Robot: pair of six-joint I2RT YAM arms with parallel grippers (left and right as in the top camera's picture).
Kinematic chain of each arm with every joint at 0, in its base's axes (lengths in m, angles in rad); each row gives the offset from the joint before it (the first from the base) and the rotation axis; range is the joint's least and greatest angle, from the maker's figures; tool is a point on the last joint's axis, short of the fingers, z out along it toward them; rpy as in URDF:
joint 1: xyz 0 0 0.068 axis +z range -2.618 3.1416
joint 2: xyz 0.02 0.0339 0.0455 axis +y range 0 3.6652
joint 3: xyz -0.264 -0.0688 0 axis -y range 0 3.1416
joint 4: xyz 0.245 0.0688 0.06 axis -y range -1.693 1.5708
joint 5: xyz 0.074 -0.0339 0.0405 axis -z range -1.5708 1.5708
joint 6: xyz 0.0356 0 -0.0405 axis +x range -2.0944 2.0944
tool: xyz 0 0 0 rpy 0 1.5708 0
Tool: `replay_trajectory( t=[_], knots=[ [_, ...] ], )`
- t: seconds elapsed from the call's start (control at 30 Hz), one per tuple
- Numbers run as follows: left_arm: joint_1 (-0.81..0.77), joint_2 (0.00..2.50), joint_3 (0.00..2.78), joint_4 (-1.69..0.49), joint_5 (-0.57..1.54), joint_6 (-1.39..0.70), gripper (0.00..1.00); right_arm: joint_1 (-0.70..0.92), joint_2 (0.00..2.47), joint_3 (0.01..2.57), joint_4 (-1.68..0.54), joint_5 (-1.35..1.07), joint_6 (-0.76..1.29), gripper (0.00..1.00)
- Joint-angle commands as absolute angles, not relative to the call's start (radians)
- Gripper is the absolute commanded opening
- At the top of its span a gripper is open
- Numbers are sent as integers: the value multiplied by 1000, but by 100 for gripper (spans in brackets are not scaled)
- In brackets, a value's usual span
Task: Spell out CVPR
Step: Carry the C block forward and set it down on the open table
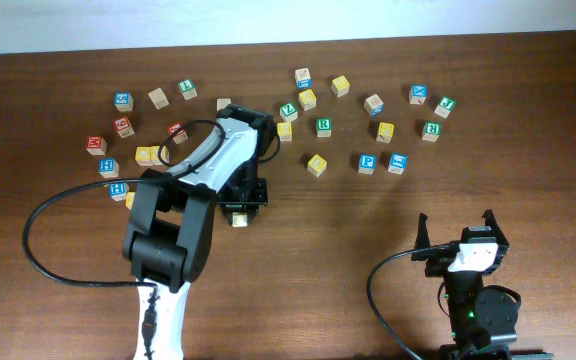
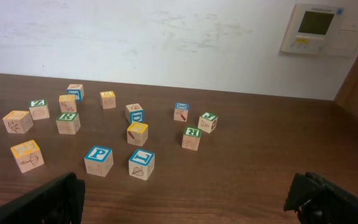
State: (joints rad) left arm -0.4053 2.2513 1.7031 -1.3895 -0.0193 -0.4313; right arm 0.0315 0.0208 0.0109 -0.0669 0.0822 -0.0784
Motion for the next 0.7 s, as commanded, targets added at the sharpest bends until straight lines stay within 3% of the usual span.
replay_trajectory(
  t=[0.0,0.23,0.47,0.53,0.6,0.67],
  knots=[
    [-345,2229,1695,-1371,-68,-429,24,26,15,6,-73,91,-74,98],
    [-322,2229,1695,-1326,45,-342,33,26,15,6,-73,91,-74,98],
    [-318,2229,1695,-1366,-22,-324,29,26,15,6,-73,91,-74,98],
    [-314,2228,1696,-1377,-22,-324,37,26,15,6,-73,91,-74,98],
    [-310,2228,1726,-1407,-22,-324,54,26,15,6,-73,91,-74,98],
    [-310,2228,1816,-1463,-22,-324,56,26,15,6,-73,91,-74,98]
  ],
)
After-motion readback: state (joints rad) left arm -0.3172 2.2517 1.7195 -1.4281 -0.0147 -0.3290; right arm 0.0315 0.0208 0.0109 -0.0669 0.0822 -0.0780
